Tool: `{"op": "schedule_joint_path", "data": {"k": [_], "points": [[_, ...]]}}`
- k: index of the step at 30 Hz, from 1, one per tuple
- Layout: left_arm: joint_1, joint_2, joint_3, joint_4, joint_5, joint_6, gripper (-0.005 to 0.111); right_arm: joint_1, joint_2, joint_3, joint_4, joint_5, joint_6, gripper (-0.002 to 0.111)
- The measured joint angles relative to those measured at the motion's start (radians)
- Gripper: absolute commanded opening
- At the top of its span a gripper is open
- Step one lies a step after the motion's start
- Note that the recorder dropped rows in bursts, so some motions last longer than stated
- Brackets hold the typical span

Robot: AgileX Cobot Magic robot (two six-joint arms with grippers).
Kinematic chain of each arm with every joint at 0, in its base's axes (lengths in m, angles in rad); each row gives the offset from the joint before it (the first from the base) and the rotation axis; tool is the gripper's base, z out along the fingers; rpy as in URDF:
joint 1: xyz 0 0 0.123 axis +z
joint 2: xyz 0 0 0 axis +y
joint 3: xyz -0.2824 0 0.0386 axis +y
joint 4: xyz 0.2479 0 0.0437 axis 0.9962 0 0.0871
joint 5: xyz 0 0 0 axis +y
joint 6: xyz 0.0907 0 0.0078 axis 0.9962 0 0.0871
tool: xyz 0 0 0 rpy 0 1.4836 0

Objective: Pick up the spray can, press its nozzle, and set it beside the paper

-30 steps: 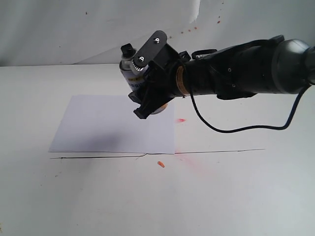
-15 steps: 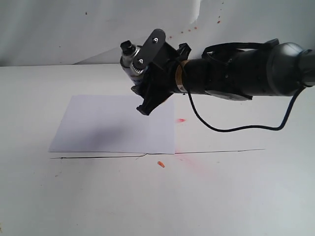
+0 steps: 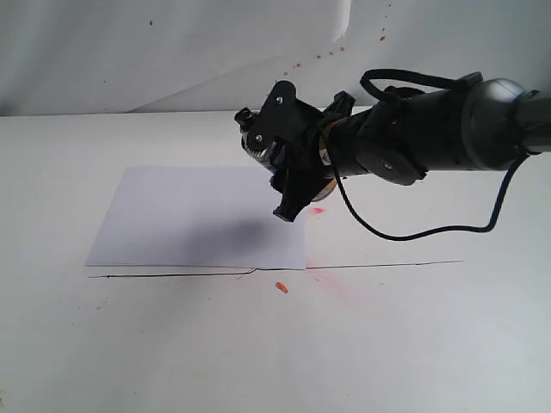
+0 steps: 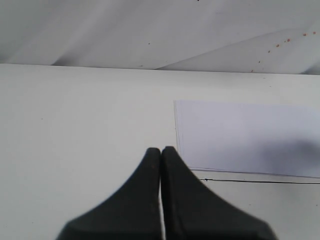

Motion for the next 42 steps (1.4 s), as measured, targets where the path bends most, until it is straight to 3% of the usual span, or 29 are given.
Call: {"op": "schedule_joint_path", "data": {"k": [8, 15, 19, 26, 35, 42], "points": [[0.000, 0.000, 0.000, 0.000, 0.000, 0.000, 0.001, 0.057, -0.008, -0.113, 0.242, 0.265, -0.362, 0.000], [0.000, 0.000, 0.000, 0.000, 0.000, 0.000, 0.001, 0.057, -0.001, -0.171, 0.515, 0.352, -0.687, 0.000], [0.000, 0.000, 0.000, 0.000, 0.000, 0.000, 0.001, 0.057, 0.024, -0.187, 0.535, 0.431, -0.714, 0.000], [0.000, 0.000, 0.000, 0.000, 0.000, 0.000, 0.001, 0.057, 0.107, -0.446, 0.535, 0.712, -0.699, 0.000], [0.000, 0.000, 0.000, 0.000, 0.000, 0.000, 0.001, 0.057, 0.264, -0.647, 0.520, 0.870, -0.694, 0.000], [0.000, 0.000, 0.000, 0.000, 0.000, 0.000, 0.001, 0.057, 0.313, -0.677, 0.439, 0.892, -0.688, 0.000]]}}
